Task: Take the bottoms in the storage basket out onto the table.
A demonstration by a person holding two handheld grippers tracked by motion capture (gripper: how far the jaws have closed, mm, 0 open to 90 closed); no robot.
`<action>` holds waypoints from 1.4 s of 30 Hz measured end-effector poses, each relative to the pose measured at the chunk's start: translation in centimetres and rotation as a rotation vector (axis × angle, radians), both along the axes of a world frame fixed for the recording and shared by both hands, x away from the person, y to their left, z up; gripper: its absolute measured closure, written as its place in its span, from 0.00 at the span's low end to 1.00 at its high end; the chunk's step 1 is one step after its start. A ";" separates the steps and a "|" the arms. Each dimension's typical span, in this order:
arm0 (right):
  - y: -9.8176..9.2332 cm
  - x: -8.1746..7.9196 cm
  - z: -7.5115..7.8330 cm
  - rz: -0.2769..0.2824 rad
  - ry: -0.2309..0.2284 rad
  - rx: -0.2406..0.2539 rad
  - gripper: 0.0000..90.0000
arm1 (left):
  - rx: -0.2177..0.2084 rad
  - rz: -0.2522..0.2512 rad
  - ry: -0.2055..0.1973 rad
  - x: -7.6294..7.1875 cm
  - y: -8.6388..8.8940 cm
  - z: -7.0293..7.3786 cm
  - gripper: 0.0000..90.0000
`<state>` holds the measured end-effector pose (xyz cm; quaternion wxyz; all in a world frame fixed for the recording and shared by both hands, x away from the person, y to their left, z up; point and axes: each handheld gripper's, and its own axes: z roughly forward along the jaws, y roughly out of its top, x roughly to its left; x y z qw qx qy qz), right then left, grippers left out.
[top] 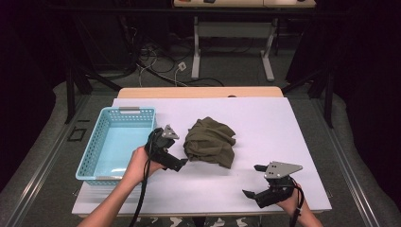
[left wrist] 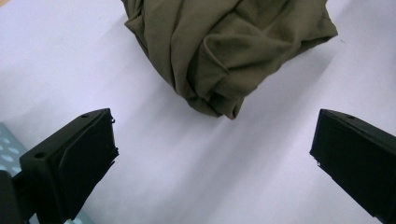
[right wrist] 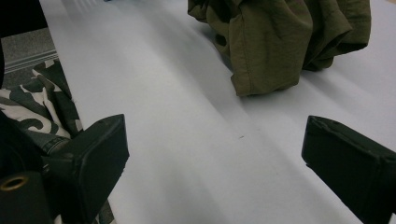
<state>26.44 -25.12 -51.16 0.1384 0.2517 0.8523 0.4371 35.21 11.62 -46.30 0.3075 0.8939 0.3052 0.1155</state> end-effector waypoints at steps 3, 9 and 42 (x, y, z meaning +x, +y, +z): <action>0.0 0.0 0.0 -0.001 -0.001 0.001 0.08 | 0.004 0.001 -0.005 -0.5 0.4 0.0 0.00; 0.0 0.0 0.0 -0.001 -0.001 0.000 0.08 | -0.015 -0.003 0.000 -1.5 1.3 -0.1 0.00; 0.1 0.0 -0.1 0.001 0.003 -0.006 0.08 | -0.002 0.035 -0.035 -7.2 5.1 -1.3 0.00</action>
